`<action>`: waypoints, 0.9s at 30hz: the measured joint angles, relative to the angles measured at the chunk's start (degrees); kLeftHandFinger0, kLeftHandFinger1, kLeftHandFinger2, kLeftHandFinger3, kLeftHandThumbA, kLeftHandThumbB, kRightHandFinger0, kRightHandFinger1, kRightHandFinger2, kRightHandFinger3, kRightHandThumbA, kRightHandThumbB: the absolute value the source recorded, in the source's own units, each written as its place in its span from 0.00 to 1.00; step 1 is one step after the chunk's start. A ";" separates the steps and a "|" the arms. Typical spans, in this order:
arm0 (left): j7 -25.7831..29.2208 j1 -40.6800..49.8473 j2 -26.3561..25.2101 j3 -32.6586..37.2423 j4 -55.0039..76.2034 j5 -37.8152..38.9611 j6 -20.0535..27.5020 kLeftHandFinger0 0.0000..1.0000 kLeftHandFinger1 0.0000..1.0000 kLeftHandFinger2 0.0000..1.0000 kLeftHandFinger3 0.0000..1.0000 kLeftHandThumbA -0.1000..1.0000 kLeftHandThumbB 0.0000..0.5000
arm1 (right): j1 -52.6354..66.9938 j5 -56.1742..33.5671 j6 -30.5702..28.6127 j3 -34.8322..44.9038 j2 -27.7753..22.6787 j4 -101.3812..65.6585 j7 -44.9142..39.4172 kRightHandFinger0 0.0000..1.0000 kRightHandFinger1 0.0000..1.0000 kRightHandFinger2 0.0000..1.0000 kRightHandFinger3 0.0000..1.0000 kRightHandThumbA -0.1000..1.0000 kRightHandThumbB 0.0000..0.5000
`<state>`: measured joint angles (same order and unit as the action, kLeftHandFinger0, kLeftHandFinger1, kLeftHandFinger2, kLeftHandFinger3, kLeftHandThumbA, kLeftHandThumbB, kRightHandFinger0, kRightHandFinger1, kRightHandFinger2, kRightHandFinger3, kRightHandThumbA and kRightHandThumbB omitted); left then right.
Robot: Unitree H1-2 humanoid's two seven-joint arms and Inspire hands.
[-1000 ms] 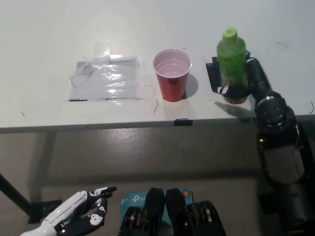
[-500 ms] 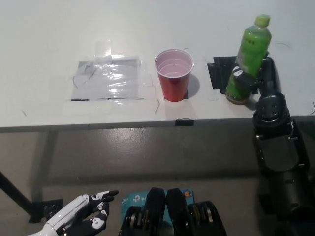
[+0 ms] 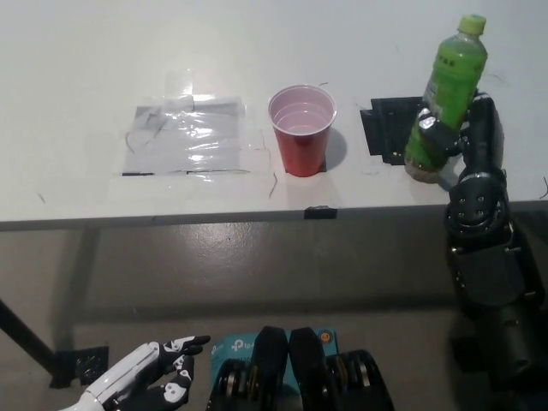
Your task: The robot uses its right hand to pick up a bottle kept in the middle of the desk and tilt it into a cup kept next to it to pour water out
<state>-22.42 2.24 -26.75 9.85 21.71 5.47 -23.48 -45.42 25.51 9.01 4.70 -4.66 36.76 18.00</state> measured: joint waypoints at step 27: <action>-1.38 -1.11 -0.94 -0.05 0.17 -0.55 -1.00 1.00 1.00 1.00 1.00 0.90 0.54 | 0.19 15.90 -15.15 -31.66 -17.95 -5.29 -1.85 0.00 0.00 0.05 0.40 0.00 0.28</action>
<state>-23.80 1.12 -27.69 9.81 21.88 4.92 -24.49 -45.24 41.41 -6.13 -26.96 -22.60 31.47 16.15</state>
